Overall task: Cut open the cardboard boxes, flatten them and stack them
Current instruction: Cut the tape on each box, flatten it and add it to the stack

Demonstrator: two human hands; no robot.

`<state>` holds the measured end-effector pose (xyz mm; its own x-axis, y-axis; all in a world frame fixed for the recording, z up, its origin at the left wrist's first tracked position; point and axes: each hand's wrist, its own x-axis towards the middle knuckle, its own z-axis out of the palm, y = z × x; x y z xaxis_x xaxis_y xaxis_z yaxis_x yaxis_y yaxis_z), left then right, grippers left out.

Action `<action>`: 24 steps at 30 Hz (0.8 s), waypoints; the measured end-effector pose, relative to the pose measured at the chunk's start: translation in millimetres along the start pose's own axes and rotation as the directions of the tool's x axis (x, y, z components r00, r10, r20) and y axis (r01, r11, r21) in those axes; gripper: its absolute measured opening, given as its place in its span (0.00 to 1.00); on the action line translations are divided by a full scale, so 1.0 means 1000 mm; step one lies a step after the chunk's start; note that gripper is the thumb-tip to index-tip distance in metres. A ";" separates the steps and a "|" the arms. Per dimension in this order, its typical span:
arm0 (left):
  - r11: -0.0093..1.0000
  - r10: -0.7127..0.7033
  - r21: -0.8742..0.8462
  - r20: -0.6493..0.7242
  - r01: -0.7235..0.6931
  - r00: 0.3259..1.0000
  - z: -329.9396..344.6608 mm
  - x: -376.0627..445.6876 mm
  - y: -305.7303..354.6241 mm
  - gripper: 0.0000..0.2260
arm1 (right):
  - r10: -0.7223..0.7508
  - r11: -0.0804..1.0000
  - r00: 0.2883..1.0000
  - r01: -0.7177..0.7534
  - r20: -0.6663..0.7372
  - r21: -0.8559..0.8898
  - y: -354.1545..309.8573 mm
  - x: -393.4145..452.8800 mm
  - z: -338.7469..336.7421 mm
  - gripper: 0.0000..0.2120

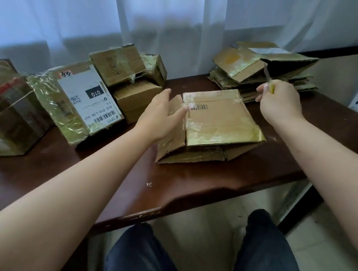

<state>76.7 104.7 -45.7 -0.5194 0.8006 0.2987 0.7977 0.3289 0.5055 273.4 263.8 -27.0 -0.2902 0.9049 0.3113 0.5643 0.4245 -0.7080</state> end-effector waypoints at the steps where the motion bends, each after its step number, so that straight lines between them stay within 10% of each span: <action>1: 0.998 -0.052 0.035 0.016 0.051 0.999 -0.001 -0.002 -0.004 0.35 | 0.035 0.998 0.999 -0.033 0.034 -0.051 0.000 -0.001 0.000 0.15; 8: 0.955 -0.296 0.087 0.262 0.283 0.919 0.006 -0.021 -0.006 0.35 | 0.188 0.982 0.913 -0.171 0.362 -0.078 0.002 -0.024 0.016 0.25; 18: 0.955 -0.162 -0.260 -0.044 0.145 0.986 -0.008 0.016 0.019 0.35 | 0.126 0.835 0.961 -0.236 0.245 0.498 -0.001 0.001 -0.015 0.09; 21: 0.970 -0.088 -0.238 -0.120 0.057 0.989 -0.009 0.046 0.036 0.32 | 0.044 0.920 0.986 -0.102 0.159 0.378 0.005 0.031 -0.024 0.15; 24: 0.977 -0.041 -0.213 -0.165 0.005 0.985 -0.002 0.085 0.056 0.32 | -0.005 0.989 0.998 0.015 0.065 -0.145 0.006 0.067 -0.037 0.23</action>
<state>77.0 190.1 9.6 -0.5951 0.6930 0.4071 0.7114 0.2186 0.6679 286.2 327.5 13.3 -0.3428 0.8989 0.2730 0.6660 0.4375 -0.6041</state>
